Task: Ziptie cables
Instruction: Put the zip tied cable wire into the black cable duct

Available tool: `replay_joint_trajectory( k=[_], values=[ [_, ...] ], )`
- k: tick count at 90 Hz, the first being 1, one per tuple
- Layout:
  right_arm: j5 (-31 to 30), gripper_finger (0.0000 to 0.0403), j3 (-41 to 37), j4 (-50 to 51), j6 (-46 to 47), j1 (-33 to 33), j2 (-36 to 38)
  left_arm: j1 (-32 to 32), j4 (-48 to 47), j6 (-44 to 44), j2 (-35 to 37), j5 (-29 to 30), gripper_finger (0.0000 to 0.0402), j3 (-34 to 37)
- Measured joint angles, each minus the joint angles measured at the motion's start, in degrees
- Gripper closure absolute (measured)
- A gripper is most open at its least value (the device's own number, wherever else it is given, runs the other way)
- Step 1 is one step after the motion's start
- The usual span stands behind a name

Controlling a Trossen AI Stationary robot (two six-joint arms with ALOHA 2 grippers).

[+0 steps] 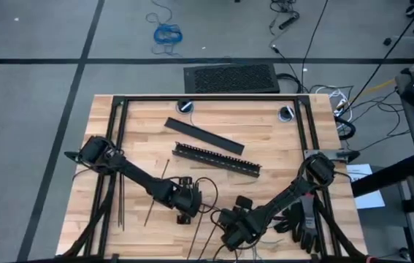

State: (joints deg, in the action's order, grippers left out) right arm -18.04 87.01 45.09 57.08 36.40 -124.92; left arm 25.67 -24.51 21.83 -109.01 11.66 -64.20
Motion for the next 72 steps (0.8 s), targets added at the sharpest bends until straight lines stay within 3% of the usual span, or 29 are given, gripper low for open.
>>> replay_joint_trajectory(
  k=[14, 21, 57, 72],
  values=[
    [-0.1, 0.0375, 0.0, 1.4, -0.2, 1.9, 0.0, 0.8, 0.0, 0.2, 0.0, 0.5, 0.0383, 0.0],
    [-0.5, 0.0396, 0.0, 2.4, -1.1, 2.8, 0.0, 1.1, -0.1, 1.7, -0.1, 0.6, 0.0392, 0.0],
    [-5.5, 0.0402, -0.1, 10.6, 1.3, 5.8, 0.7, 3.8, 1.3, 4.5, 2.4, 5.7, 0.04, -0.2],
    [-4.4, 0.0403, -0.4, 21.5, 2.2, 6.0, 2.7, 3.9, -5.5, 3.6, 5.2, 7.6, 0.0401, -1.3]
  ],
)
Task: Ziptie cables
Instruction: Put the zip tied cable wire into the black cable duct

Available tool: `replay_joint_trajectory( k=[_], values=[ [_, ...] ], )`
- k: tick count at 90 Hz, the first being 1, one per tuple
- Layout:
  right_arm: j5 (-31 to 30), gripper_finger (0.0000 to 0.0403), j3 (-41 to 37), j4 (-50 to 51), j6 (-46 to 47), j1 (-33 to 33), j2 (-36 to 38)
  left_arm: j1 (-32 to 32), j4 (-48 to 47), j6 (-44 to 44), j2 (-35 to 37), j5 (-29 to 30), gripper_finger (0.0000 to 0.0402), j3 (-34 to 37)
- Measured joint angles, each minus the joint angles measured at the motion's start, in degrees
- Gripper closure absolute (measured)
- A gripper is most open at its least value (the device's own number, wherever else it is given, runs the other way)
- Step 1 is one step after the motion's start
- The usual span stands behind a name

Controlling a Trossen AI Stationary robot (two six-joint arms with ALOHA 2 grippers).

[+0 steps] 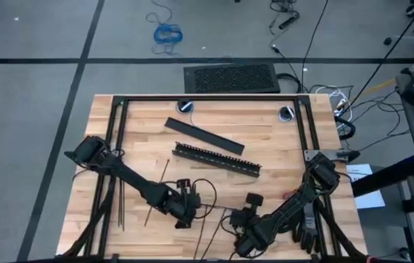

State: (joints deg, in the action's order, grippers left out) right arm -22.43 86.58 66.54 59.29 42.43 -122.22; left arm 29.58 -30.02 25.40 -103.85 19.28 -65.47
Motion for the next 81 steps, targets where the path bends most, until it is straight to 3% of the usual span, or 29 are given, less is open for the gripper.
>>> replay_joint_trajectory(
  k=[20, 52, 68, 81],
  values=[
    [0.1, 0.0402, 0.0, 12.7, 1.5, -0.1, 4.5, -1.7, -12.9, -0.2, 3.9, 10.8, 0.0401, -2.6],
    [-11.7, 0.0399, 0.1, 14.0, 1.5, -2.0, 11.6, -7.8, -14.3, -5.8, 6.2, 15.3, 0.0401, -2.7],
    [-17.5, 0.0336, 0.1, 6.2, 2.7, 1.3, 11.9, -8.6, -14.8, -8.1, 6.9, 15.8, 0.0401, -3.3],
    [-23.8, 0.0259, -4.4, 10.5, 15.6, 5.3, 11.7, -8.4, -16.9, -9.6, 7.9, 16.0, 0.0402, -7.6]
  ],
)
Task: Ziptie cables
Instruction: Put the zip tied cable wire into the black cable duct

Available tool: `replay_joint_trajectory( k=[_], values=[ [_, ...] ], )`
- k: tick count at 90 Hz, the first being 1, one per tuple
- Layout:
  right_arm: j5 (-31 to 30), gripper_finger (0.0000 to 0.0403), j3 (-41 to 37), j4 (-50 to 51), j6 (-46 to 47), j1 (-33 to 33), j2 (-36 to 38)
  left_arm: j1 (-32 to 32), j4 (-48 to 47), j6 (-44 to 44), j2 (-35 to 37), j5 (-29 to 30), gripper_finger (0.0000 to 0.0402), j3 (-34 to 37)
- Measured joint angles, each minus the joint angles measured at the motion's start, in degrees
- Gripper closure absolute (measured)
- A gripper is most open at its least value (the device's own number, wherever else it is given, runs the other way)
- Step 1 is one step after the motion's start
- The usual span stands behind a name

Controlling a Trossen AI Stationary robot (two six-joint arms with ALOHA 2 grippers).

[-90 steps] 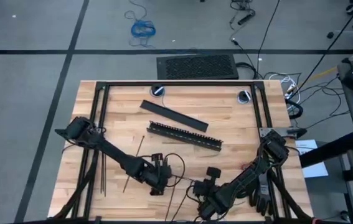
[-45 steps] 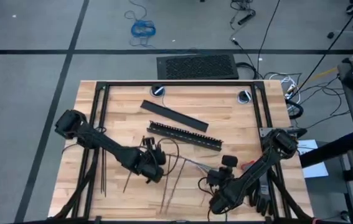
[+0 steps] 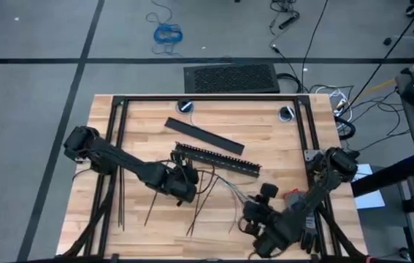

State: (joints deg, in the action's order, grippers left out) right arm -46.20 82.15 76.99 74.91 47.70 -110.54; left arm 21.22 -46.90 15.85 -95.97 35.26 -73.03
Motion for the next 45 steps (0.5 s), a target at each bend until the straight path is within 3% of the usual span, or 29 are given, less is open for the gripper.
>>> replay_joint_trajectory(
  k=[7, 22, 35, 45],
  values=[
    [-2.7, 0.0224, -5.2, 1.8, 9.3, 2.1, 0.0, 0.3, -0.9, -0.5, 0.7, 0.3, 0.0402, -2.7],
    [-20.4, 0.0184, -12.2, -8.6, 14.4, 4.1, 0.0, 0.6, -3.2, -2.9, 1.4, 0.0, 0.0402, -7.5],
    [-21.2, 0.018, -16.0, -13.5, 11.4, -0.9, 0.0, 0.2, -6.8, -4.8, 1.5, -0.3, 0.0402, -12.4],
    [-24.1, 0.018, -15.6, -19.5, 3.8, -2.8, 1.0, -0.7, -9.0, -7.4, 1.4, -0.5, 0.0402, -14.9]
  ],
)
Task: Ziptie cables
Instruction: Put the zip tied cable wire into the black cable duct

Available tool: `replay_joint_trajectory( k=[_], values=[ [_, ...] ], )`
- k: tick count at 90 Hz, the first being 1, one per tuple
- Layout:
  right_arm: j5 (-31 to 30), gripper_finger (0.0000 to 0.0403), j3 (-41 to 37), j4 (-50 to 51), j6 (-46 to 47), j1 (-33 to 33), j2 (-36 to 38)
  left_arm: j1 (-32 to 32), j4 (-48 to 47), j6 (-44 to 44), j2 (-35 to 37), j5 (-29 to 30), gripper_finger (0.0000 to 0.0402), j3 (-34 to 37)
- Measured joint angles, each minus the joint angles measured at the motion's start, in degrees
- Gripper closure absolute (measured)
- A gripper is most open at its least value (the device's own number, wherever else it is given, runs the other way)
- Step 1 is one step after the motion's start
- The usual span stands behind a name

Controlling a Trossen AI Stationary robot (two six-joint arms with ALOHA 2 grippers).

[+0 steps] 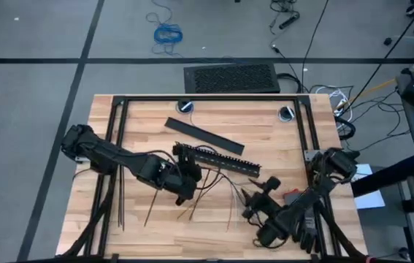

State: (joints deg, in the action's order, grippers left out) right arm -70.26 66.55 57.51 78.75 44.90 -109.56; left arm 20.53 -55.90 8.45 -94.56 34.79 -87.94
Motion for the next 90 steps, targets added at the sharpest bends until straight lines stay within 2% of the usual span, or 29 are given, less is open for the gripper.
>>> replay_joint_trajectory(
  k=[18, 28, 38, 60, 90],
  values=[
    [3.5, 0.018, 0.3, -9.6, -18.5, -6.2, 2.6, -1.0, -2.4, -3.3, 0.1, 0.0, 0.0402, -3.0],
    [4.7, 0.0187, 0.3, -9.8, -23.2, -8.2, 3.4, -1.0, -5.3, -4.6, -0.1, 0.1, 0.0402, -4.4],
    [5.7, 0.0209, 0.3, -9.6, -24.7, -8.2, 4.8, -1.0, -8.4, -4.5, 0.0, 0.5, 0.0402, -5.5],
    [14.2, 0.0266, -0.7, -8.9, -22.3, -7.9, 5.9, -0.9, -9.9, -6.1, 0.0, 0.7, 0.0402, -6.6],
    [16.7, 0.0273, -7.1, -17.1, -20.2, -8.6, 5.8, -0.9, -9.8, -7.5, 0.0, 0.7, 0.0402, -6.7]
  ],
)
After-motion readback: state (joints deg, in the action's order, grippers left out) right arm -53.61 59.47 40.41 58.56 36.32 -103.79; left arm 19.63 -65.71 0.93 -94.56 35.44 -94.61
